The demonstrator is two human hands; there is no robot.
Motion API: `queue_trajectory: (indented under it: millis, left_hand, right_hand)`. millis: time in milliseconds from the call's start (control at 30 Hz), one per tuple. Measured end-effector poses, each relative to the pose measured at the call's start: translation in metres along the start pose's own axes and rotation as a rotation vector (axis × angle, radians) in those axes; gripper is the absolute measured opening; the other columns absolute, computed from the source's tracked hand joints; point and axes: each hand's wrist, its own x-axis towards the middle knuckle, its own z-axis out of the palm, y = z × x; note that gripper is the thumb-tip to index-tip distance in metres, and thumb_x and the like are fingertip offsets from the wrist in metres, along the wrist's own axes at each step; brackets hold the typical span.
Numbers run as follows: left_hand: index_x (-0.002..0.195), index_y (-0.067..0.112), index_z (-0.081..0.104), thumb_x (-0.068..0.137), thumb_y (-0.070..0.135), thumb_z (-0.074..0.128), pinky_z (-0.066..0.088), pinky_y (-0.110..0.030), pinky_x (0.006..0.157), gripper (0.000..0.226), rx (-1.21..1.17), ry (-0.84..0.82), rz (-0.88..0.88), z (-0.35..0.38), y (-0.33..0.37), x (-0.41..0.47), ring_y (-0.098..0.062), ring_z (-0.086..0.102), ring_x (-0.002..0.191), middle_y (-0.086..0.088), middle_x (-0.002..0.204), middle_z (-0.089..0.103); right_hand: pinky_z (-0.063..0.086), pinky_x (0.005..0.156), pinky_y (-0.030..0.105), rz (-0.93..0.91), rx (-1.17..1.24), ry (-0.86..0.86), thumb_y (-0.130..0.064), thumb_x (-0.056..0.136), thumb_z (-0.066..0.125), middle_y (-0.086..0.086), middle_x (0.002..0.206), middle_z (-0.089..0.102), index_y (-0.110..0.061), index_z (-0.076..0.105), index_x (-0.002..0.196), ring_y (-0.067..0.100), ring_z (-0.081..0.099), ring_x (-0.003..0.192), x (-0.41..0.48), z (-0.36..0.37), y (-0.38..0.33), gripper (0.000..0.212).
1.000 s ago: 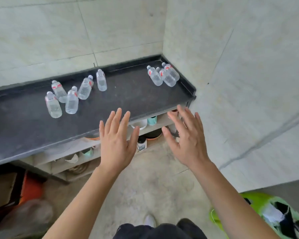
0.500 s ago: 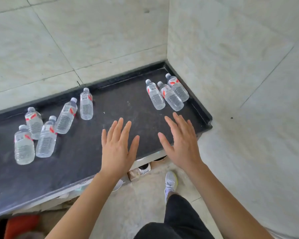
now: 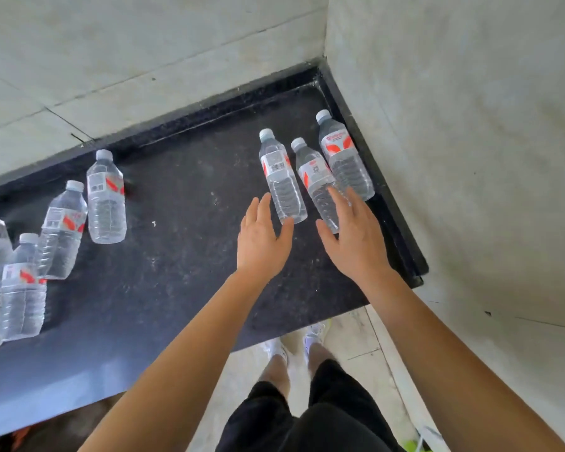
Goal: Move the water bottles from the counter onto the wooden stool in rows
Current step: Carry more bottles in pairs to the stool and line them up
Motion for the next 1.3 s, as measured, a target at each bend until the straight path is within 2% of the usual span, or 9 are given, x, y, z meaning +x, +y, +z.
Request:
queue_trajectory:
  millis: [200,300,533,767,833,900,1000,1100,1300]
  left_hand:
    - [0.153,0.031,0.015,0.092,0.038,0.059,0.049,-0.055,0.097,0.076,-0.138,-0.015,-0.173,0.043,0.010,0.062,-0.031,0.050,0.127,-0.005,0.141,0.045]
    - [0.156,0.033,0.006,0.096,0.036,0.058,0.052,-0.040,0.087,0.080,-0.179,-0.035,-0.204,0.054,0.012,0.070,-0.030,0.056,0.119,-0.009,0.142,0.045]
    - [0.156,0.033,0.015,0.098,0.034,0.056,0.051,-0.043,0.094,0.072,-0.107,-0.081,-0.152,0.035,-0.031,0.044,-0.029,0.054,0.125,-0.006,0.151,0.041]
    - [0.149,0.043,0.029,0.095,0.037,0.061,0.038,-0.006,0.074,0.062,-0.250,-0.102,-0.162,0.004,-0.098,-0.012,-0.003,0.057,0.099,0.019,0.126,0.055]
    - [0.148,0.044,0.031,0.091,0.037,0.066,0.045,-0.011,0.080,0.067,-0.241,-0.081,-0.195,0.003,-0.111,-0.024,-0.005,0.060,0.102,0.015,0.129,0.057]
    - [0.150,0.045,0.029,0.088,0.040,0.069,0.054,-0.027,0.090,0.074,-0.204,-0.078,-0.217,0.003,-0.120,-0.032,-0.011,0.061,0.108,0.009,0.131,0.057]
    - [0.150,0.043,0.027,0.085,0.048,0.068,0.055,-0.043,0.093,0.077,-0.037,-0.050,-0.201,0.004,-0.120,-0.037,-0.018,0.057,0.117,0.006,0.133,0.057]
    - [0.143,0.032,0.036,0.085,0.053,0.068,0.052,-0.043,0.090,0.069,0.064,0.038,-0.183,0.007,-0.110,-0.029,-0.022,0.052,0.119,0.003,0.131,0.057]
    - [0.127,0.025,0.039,0.079,0.050,0.074,0.054,-0.044,0.087,0.064,-0.060,0.061,-0.295,0.013,-0.103,-0.005,-0.020,0.056,0.113,0.004,0.127,0.055]
  right_hand:
    - [0.049,0.106,0.041,0.149,0.045,-0.101,-0.038,0.097,0.063,0.011,0.155,0.038,-0.024,0.031,0.155,0.028,0.046,0.137,0.002,0.020,0.021,0.068]
    - [0.051,0.104,0.041,0.170,0.051,-0.082,-0.035,0.094,0.068,0.014,0.152,0.040,-0.022,0.036,0.153,0.028,0.050,0.134,0.006,0.027,0.021,0.068]
    - [0.051,0.101,0.034,0.256,0.042,-0.004,-0.030,0.091,0.073,0.013,0.144,0.046,-0.022,0.044,0.147,0.026,0.054,0.128,0.005,0.040,0.003,0.063]
    - [0.047,0.097,0.025,0.364,0.218,-0.039,-0.037,0.094,0.069,0.007,0.144,0.044,-0.026,0.039,0.149,0.022,0.055,0.124,-0.004,0.050,-0.017,0.064]
    - [0.044,0.094,0.022,0.370,0.264,-0.072,-0.040,0.093,0.070,0.004,0.144,0.046,-0.029,0.041,0.149,0.020,0.055,0.124,-0.010,0.049,-0.014,0.064]
    - [0.042,0.096,0.023,0.358,0.294,-0.118,-0.041,0.092,0.071,0.002,0.144,0.048,-0.031,0.043,0.147,0.018,0.055,0.124,-0.018,0.048,-0.010,0.063]
    - [0.049,0.099,0.027,0.314,0.323,-0.173,-0.043,0.090,0.073,-0.002,0.142,0.051,-0.035,0.046,0.144,0.015,0.054,0.123,-0.030,0.046,-0.004,0.061]
    - [0.046,0.090,0.015,0.268,0.287,-0.208,-0.043,0.087,0.076,-0.002,0.141,0.051,-0.035,0.047,0.143,0.014,0.054,0.120,-0.038,0.048,-0.004,0.063]
    - [0.044,0.110,0.038,0.368,0.429,-0.295,-0.038,0.099,0.060,-0.003,0.148,0.050,-0.031,0.040,0.149,0.019,0.053,0.131,-0.028,0.037,0.006,0.054]
